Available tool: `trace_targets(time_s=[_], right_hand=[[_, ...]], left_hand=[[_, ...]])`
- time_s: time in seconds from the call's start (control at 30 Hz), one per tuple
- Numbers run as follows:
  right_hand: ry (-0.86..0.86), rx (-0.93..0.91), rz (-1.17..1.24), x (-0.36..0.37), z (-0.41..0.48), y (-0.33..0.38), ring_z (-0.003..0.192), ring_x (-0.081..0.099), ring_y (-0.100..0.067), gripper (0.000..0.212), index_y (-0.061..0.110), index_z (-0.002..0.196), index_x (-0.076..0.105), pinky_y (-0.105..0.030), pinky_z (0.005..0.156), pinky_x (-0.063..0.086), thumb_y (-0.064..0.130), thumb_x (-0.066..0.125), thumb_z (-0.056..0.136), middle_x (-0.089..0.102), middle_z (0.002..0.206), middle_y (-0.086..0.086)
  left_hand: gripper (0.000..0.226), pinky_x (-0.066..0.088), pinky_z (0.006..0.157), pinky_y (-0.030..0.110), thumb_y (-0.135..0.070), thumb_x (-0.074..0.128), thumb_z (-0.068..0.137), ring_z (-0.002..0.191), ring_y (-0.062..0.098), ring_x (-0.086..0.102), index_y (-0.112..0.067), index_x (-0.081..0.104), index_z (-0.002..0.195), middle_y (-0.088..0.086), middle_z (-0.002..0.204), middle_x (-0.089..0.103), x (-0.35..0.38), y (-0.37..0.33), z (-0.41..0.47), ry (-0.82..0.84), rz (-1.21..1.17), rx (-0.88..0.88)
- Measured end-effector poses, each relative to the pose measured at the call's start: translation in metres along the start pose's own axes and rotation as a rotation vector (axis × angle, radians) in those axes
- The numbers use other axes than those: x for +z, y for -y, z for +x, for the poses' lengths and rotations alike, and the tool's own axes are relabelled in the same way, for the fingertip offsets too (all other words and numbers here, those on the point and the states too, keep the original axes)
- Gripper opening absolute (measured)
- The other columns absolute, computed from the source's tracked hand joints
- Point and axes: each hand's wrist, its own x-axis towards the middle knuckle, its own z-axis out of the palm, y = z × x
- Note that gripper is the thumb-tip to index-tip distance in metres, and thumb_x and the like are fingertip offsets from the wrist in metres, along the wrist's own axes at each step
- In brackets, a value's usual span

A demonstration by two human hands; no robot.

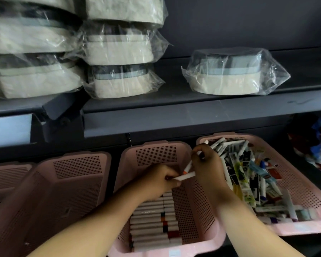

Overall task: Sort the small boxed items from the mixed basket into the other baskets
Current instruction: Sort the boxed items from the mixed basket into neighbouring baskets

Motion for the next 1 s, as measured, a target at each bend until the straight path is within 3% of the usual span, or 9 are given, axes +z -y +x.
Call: trace_targets(time_s=[0.13, 0.2, 0.27, 0.37, 0.43, 0.63, 0.73, 0.9, 1.0], right_hand=[[0.038, 0.019, 0.038, -0.007, 0.001, -0.003, 0.060, 0.065, -0.017, 0.022, 0.019, 0.082, 0.064, -0.029, 0.055, 0.051, 0.005, 0.055, 0.096, 0.067, 0.069, -0.005], [0.093, 0.025, 0.062, -0.011, 0.003, -0.001, 0.059, 0.065, -0.017, 0.022, 0.014, 0.082, 0.064, -0.027, 0.054, 0.049, 0.000, 0.054, 0.095, 0.067, 0.067, -0.004], [0.208, -0.019, 0.007, -0.014, 0.004, 0.002, 0.056, 0.062, -0.005, 0.024, 0.014, 0.081, 0.066, -0.023, 0.053, 0.050, -0.003, 0.054, 0.093, 0.067, 0.066, 0.006], [0.378, -0.101, -0.192, -0.013, 0.007, 0.003, 0.064, 0.064, 0.002, 0.028, 0.033, 0.080, 0.067, -0.016, 0.056, 0.047, 0.009, 0.060, 0.092, 0.066, 0.073, 0.025], [0.416, -0.111, -0.236, -0.014, 0.006, 0.003, 0.066, 0.063, 0.005, 0.022, 0.036, 0.081, 0.067, -0.012, 0.057, 0.044, 0.019, 0.061, 0.093, 0.066, 0.074, 0.027], [0.469, -0.056, -0.108, -0.006, -0.007, 0.009, 0.078, 0.068, -0.016, 0.014, 0.018, 0.091, 0.070, -0.023, 0.062, 0.052, 0.010, 0.060, 0.096, 0.070, 0.087, 0.000], [0.475, -0.044, -0.128, 0.000, -0.009, 0.009, 0.066, 0.066, -0.009, 0.016, 0.023, 0.089, 0.070, -0.021, 0.057, 0.051, 0.012, 0.060, 0.096, 0.069, 0.083, 0.000], [0.390, -0.073, -0.245, -0.010, -0.002, -0.004, 0.062, 0.061, -0.001, 0.026, 0.032, 0.079, 0.066, -0.015, 0.054, 0.045, 0.012, 0.058, 0.092, 0.066, 0.073, 0.014], [0.391, -0.066, -0.214, -0.012, 0.000, -0.009, 0.061, 0.060, 0.003, 0.028, 0.032, 0.077, 0.067, -0.012, 0.055, 0.040, 0.008, 0.060, 0.091, 0.064, 0.069, 0.020]], left_hand=[[0.009, 0.058, 0.077, 0.032, -0.028, 0.078, 0.092, 0.083, 0.005, 0.071, -0.035, 0.081, 0.098, -0.013, 0.088, 0.077, -0.008, 0.005, 0.000, -0.129, -0.028, -0.011], [0.016, 0.052, 0.069, 0.020, -0.025, 0.085, 0.085, 0.079, -0.004, 0.068, -0.039, 0.079, 0.090, -0.019, 0.084, 0.075, -0.011, 0.004, 0.002, -0.240, -0.094, -0.022], [0.020, 0.048, 0.063, 0.015, -0.022, 0.090, 0.079, 0.072, -0.003, 0.067, -0.034, 0.076, 0.085, -0.017, 0.078, 0.074, -0.013, 0.001, 0.004, -0.325, -0.146, -0.036], [0.021, 0.049, 0.058, 0.013, -0.016, 0.092, 0.075, 0.065, -0.003, 0.067, -0.024, 0.074, 0.084, -0.012, 0.072, 0.074, -0.014, -0.004, 0.007, -0.367, -0.229, -0.043], [0.019, 0.047, 0.057, 0.009, -0.016, 0.091, 0.076, 0.066, -0.005, 0.067, -0.023, 0.075, 0.083, -0.016, 0.073, 0.074, -0.018, -0.007, 0.006, -0.383, -0.224, -0.040], [0.018, 0.053, 0.079, 0.016, -0.010, 0.081, 0.088, 0.087, 0.000, 0.074, -0.027, 0.078, 0.093, -0.013, 0.091, 0.080, -0.017, -0.005, 0.009, -0.407, -0.514, 0.019], [0.016, 0.056, 0.088, 0.025, -0.020, 0.068, 0.100, 0.096, 0.003, 0.073, -0.033, 0.077, 0.104, -0.012, 0.101, 0.079, -0.009, 0.001, 0.016, -0.378, -0.394, 0.046], [0.016, 0.056, 0.078, 0.043, -0.032, 0.062, 0.103, 0.082, 0.014, 0.068, -0.028, 0.078, 0.101, -0.006, 0.088, 0.074, -0.012, 0.034, 0.034, -0.362, 0.086, 0.088], [0.017, 0.056, 0.085, 0.035, -0.034, 0.061, 0.103, 0.089, 0.008, 0.065, -0.032, 0.078, 0.104, -0.011, 0.097, 0.073, -0.014, 0.051, 0.044, -0.227, 0.394, 0.023]])
